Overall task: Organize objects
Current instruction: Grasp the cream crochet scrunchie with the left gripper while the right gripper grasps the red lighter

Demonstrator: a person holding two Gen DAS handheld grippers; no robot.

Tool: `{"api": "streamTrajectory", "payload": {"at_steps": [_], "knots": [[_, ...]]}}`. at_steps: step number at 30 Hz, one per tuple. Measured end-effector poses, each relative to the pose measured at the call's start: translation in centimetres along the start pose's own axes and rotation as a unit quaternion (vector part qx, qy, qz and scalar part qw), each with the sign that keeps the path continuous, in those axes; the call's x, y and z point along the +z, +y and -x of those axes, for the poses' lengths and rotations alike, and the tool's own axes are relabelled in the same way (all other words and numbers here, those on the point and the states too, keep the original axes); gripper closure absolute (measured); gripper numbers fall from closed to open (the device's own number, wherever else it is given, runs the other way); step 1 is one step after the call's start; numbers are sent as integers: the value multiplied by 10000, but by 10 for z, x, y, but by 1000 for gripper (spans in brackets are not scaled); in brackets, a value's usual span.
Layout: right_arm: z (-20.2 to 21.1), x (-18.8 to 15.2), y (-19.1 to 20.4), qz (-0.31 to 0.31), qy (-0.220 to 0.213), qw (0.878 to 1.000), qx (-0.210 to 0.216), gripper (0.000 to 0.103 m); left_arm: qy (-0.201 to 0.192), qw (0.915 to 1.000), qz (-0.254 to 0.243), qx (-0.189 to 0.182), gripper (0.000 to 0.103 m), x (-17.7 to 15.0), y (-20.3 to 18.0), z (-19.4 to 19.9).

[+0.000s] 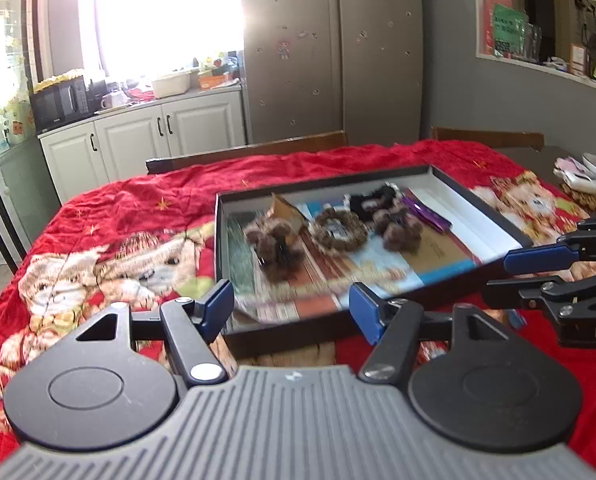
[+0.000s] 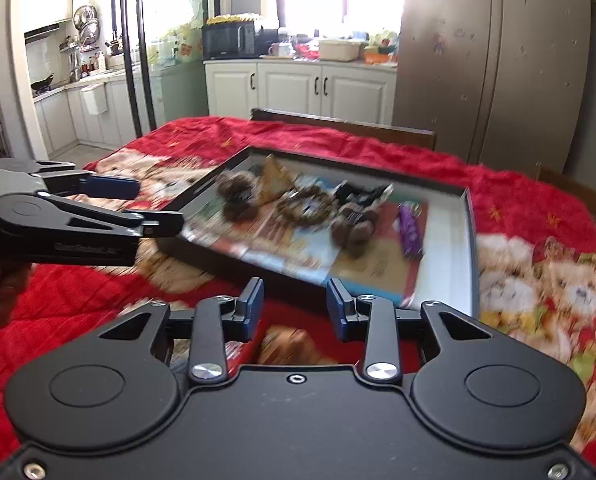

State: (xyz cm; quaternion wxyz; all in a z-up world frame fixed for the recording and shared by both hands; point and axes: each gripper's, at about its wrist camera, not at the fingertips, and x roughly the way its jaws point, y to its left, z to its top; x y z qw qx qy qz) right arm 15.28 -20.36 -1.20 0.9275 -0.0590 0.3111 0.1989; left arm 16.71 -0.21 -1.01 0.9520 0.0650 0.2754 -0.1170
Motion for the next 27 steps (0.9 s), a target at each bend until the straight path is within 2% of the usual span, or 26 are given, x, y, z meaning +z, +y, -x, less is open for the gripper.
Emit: {"api": "streamTrajectory", "payload": {"at_steps": [4, 12, 17, 20, 24, 27], "knots": [[11, -15, 15, 30, 0, 10000, 78, 71, 48, 9999, -100, -73, 27, -18, -6, 9], [3, -35, 27, -176, 8, 9995, 258, 72, 222, 9995, 83, -207, 43, -44, -7, 11], [-8, -43, 27, -339, 35, 9987, 378, 72, 323, 9987, 210, -320, 48, -54, -5, 6], [-12, -45, 31, -259, 46, 9993, 273, 72, 353, 9984, 230, -372, 50, -57, -6, 4], [-19, -46, 34, -186, 109, 9996, 166, 72, 445, 9975, 278, -469, 59, -62, -6, 0], [-25, -47, 34, -202, 140, 9996, 157, 74, 433, 9973, 285, -518, 61, -64, -6, 0]]}}
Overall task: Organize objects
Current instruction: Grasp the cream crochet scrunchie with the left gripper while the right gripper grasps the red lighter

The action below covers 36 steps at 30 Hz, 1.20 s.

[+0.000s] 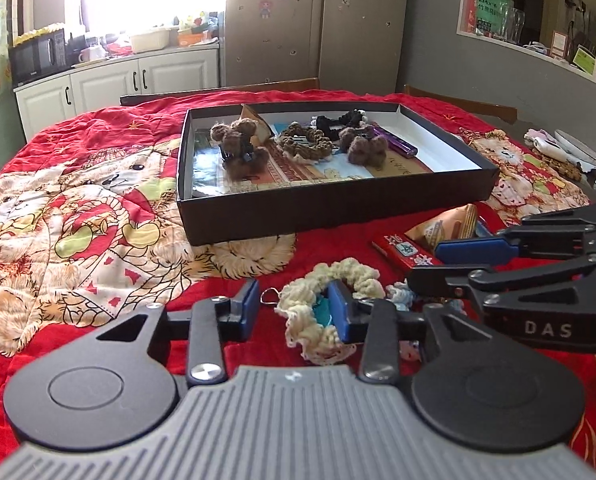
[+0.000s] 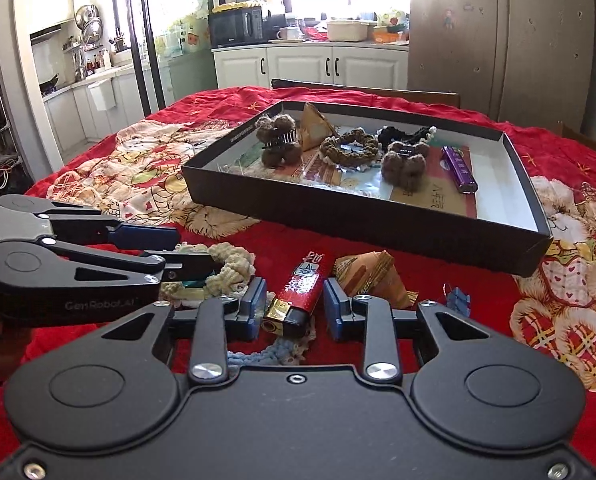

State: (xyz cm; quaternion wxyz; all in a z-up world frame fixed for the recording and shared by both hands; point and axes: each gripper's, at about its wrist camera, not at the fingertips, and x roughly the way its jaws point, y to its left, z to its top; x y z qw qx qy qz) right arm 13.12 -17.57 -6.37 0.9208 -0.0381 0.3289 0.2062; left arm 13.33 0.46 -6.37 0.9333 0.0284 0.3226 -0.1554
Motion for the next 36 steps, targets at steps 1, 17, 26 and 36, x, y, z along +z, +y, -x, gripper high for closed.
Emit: {"api": "streamTrajectory", "payload": {"at_steps": [1, 17, 26, 36], "knots": [[-1, 0, 0, -10, 2, 10000, 5, 74, 0, 10000, 2, -9, 61, 0, 0, 0], [-15, 3, 1, 30, 68, 10000, -38, 78, 45, 10000, 14, -78, 83, -2, -1, 1], [-15, 1, 2, 128, 9, 9999, -32, 78, 32, 10000, 3, -87, 86, -2, -3, 3], [-6, 1, -2, 65, -110, 9998, 124, 78, -105, 9998, 47, -190, 87, 3, -3, 15]]}}
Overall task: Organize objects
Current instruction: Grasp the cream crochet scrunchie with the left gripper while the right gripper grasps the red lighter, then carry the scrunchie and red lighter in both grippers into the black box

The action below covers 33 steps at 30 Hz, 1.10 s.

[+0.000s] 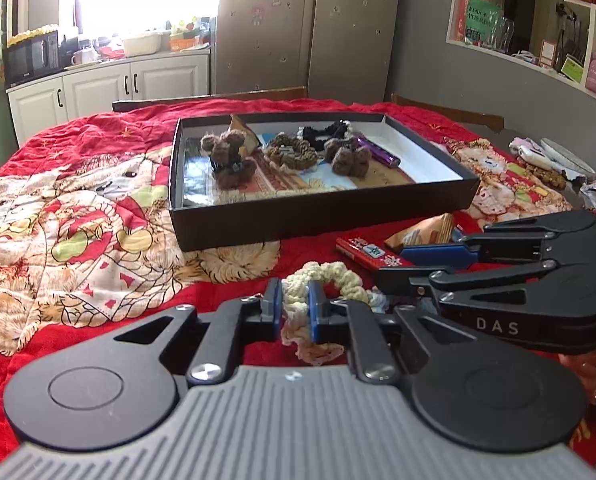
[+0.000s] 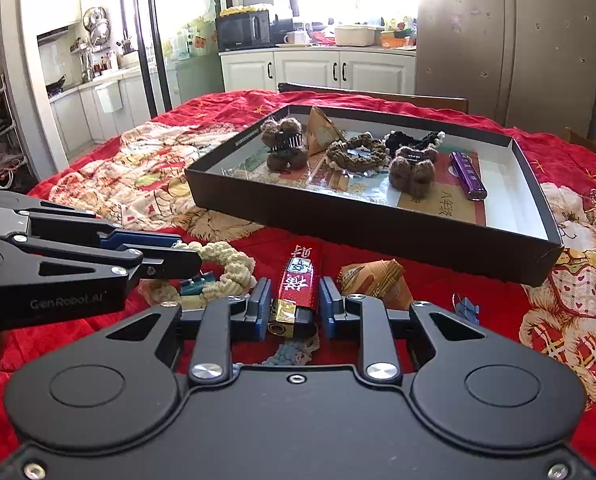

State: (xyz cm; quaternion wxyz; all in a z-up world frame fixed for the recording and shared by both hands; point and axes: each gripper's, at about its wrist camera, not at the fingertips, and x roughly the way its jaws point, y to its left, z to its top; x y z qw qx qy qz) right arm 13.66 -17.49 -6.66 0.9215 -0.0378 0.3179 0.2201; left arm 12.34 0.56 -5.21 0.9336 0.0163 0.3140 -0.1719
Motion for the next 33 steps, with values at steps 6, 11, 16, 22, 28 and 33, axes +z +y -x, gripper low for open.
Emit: {"api": "streamTrajectory", "payload": {"at_steps": [6, 11, 16, 22, 28, 33], "knots": [[10, 4, -3, -107, -162, 9997, 157, 79, -156, 9999, 19, -64, 88, 8, 0, 11], [22, 9, -7, -230, -357, 9987, 294, 79, -348, 9991, 33, -222, 88, 21, -2, 22], [33, 20, -19, -359, -584, 9975, 175, 79, -572, 9982, -39, -184, 88, 42, -4, 25], [34, 38, -50, -504, -787, 9952, -292, 79, -671, 9977, 50, -125, 88, 67, -1, 7], [19, 49, -77, -646, -772, 9929, -642, 79, -683, 9976, 138, 9, 88, 89, 1, -20], [-1, 55, -90, -667, -699, 9918, -840, 79, -652, 9975, 264, 113, 88, 100, 4, -41]]}}
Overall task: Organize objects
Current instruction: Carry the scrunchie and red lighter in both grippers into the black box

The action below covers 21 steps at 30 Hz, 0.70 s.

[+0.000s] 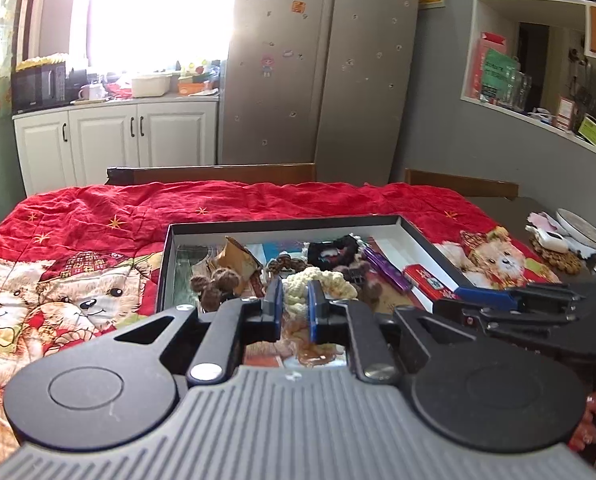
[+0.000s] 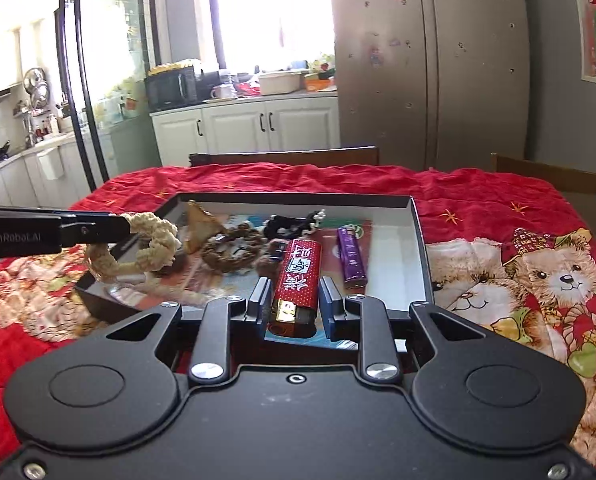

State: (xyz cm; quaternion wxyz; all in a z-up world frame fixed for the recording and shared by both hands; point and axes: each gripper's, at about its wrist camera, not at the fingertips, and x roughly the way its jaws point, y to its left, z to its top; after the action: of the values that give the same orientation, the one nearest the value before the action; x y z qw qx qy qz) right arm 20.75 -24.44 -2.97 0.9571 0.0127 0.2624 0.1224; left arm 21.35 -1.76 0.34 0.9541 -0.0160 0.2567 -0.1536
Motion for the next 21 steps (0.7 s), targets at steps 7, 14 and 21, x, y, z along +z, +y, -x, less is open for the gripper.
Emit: {"api": "streamTrajectory", "payload": {"at_steps": [7, 14, 21], "knots": [[-32, 0, -2, 88, 100, 9998, -166, 79, 164, 9997, 33, 176, 88, -2, 1, -31], [-54, -6, -2, 137, 260, 9991, -309, 79, 373, 9987, 71, 332, 88, -10, 7, -55], [-63, -10, -3, 169, 331, 9988, -313, 79, 438, 9986, 84, 284, 88, -13, 7, -65]]}}
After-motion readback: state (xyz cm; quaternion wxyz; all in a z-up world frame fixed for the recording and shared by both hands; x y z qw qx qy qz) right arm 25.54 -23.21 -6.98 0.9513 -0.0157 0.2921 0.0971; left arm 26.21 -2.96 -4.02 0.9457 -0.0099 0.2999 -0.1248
